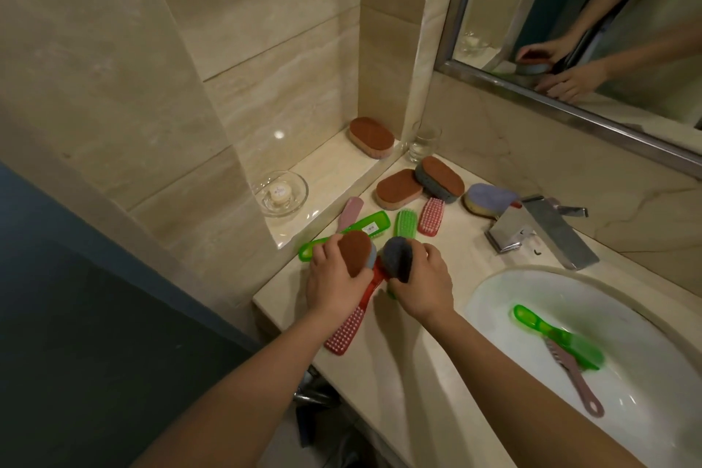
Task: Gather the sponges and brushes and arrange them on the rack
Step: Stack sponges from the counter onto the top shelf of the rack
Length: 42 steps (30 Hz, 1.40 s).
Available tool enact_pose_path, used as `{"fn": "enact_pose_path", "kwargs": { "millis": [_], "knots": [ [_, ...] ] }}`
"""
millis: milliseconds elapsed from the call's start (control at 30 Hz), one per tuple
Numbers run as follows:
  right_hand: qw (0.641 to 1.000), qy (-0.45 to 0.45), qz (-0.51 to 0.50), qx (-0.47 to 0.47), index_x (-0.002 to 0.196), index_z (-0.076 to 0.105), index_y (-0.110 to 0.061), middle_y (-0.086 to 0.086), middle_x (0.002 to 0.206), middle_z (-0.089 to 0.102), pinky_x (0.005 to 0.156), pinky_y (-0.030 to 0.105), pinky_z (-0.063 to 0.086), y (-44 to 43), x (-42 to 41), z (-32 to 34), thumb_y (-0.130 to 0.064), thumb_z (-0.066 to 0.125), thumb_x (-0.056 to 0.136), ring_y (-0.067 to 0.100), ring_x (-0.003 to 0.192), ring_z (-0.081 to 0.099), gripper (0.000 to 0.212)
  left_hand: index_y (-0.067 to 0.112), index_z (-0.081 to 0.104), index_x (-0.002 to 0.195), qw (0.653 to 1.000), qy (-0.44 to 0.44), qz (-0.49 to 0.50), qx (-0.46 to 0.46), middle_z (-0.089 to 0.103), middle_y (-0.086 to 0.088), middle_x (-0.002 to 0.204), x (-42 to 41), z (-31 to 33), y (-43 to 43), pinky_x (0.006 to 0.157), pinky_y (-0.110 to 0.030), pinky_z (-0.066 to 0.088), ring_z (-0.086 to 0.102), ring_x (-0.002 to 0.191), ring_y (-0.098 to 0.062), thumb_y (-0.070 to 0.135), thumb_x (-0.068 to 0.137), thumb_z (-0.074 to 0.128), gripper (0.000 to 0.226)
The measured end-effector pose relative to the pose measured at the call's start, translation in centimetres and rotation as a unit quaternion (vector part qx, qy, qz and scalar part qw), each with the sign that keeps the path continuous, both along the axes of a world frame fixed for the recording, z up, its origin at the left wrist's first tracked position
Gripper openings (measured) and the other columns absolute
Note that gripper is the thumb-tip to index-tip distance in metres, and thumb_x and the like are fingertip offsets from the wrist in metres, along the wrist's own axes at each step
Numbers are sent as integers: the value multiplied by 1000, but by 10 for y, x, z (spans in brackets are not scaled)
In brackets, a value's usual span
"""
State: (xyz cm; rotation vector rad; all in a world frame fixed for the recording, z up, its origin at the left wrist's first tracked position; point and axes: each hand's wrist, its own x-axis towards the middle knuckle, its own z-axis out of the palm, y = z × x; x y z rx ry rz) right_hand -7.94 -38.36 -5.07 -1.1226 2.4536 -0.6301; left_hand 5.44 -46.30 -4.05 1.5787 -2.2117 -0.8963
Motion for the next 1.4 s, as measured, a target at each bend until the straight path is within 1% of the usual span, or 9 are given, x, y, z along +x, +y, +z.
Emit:
{"fn": "enact_pose_path", "kwargs": {
  "millis": [200,333,467,600,800,900,1000,1233,1400],
  "knots": [
    [997,-56,11,46,151,18,-28,10,141,40,93,44,50,4,-9,-19,-36,65,85,29,122,46,81,27,34,135,998,46,5,29,39,-1,129,-9,3,4,86,-36,51,51,113,-22,45,74,71,74],
    [988,-131,-52,-63,147,30,-22,8,142,44,102,40,45,9,-9,-13,-34,56,91,26,124,47,63,27,38,135,991,106,42,69,42,-1,131,-18,10,7,89,-36,52,53,112,-21,44,73,71,73],
    [886,-373,-222,-167,126,43,-21,9,122,58,93,48,53,11,-9,15,-34,38,97,22,103,60,32,25,36,137,984,141,71,85,39,-4,135,-36,24,13,88,-31,45,49,120,-26,41,75,71,72],
    [829,-435,-279,-215,110,60,-9,18,108,67,81,54,58,24,-21,32,-36,34,83,32,100,65,47,21,37,137,980,167,46,102,30,-3,142,-58,41,28,87,-26,37,48,119,-23,37,78,73,70],
    [837,-323,-305,-318,134,45,-38,-7,128,57,85,51,57,70,-33,75,-46,31,93,20,109,62,45,25,38,133,966,226,-26,120,32,-1,129,-95,69,65,88,-25,38,50,108,-19,37,76,75,68],
    [850,-261,-283,-359,135,46,-39,-14,122,56,71,45,61,99,-41,102,-50,31,98,18,106,63,42,24,39,133,957,257,-70,115,31,2,131,-115,88,88,87,-22,35,47,107,-14,34,77,75,67],
    [865,-213,-277,-360,136,44,-44,-17,129,53,90,50,54,129,-57,123,-61,44,82,16,117,58,57,23,39,134,951,272,-107,99,33,0,135,-137,110,111,88,-20,34,45,111,-11,35,76,75,69],
    [886,-108,-276,-357,144,36,-30,-3,134,44,106,38,41,206,-97,180,-30,53,83,13,122,48,63,24,38,134,934,286,-199,83,33,1,131,-190,164,173,89,-24,36,46,109,-14,38,77,74,69],
    [883,-48,-276,-377,146,32,-26,-4,130,33,95,21,36,257,-121,211,-15,51,92,2,103,47,58,26,35,140,912,318,-243,90,29,-1,135,-222,197,218,88,-25,37,47,106,-14,42,79,72,73]
  ]
}}
